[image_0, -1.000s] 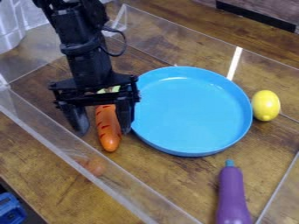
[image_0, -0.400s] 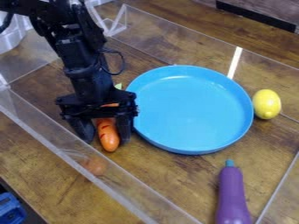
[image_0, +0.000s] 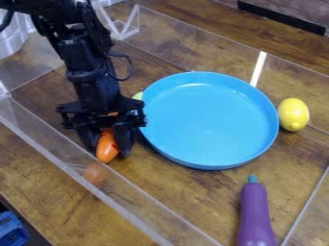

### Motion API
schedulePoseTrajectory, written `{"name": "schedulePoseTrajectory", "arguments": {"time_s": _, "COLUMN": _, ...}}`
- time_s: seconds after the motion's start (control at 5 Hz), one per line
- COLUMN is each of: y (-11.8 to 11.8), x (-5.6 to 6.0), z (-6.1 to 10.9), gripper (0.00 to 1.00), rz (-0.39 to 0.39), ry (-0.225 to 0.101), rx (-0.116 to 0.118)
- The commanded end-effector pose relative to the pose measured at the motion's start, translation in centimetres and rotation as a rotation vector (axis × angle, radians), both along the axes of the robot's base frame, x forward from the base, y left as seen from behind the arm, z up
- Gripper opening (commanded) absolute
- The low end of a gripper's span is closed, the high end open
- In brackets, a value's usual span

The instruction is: Move the carrot to the left side

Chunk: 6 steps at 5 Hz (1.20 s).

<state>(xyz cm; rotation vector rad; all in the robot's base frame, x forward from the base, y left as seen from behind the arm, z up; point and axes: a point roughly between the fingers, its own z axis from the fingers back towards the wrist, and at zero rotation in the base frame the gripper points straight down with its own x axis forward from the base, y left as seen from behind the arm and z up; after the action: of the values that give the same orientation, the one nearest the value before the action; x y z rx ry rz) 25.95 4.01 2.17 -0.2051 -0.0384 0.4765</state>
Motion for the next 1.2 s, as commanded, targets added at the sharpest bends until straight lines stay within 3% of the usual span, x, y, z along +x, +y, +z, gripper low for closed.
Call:
{"name": "schedulePoseTrajectory", "arguments": {"time_s": 0.0, "y": 0.8, "x": 0.6, "z": 1.8, "gripper": 0.00, "rz": 0.020, "ry": -0.042, "rx": 0.027}}
{"name": "schedulePoseTrajectory", "arguments": {"time_s": 0.2, "y": 0.9, "x": 0.4, "z": 2.5, "gripper": 0.00, "rz": 0.028, "ry": -0.041, "rx": 0.037}}
{"name": "schedulePoseTrajectory", "arguments": {"time_s": 0.6, "y": 0.2, "x": 2.5, "z": 4.5, "gripper": 0.00, "rz": -0.016, "ry": -0.056, "rx": 0.054}}
{"name": "schedulePoseTrajectory", "arguments": {"time_s": 0.8, "y": -1.0, "x": 1.7, "z": 4.2, "gripper": 1.00, "rz": -0.018, "ry": -0.056, "rx": 0.050}}
{"name": "schedulePoseTrajectory", "arguments": {"time_s": 1.0, "y": -1.9, "x": 1.0, "z": 4.0, "gripper": 0.00, "rz": -0.012, "ry": -0.070, "rx": 0.051}}
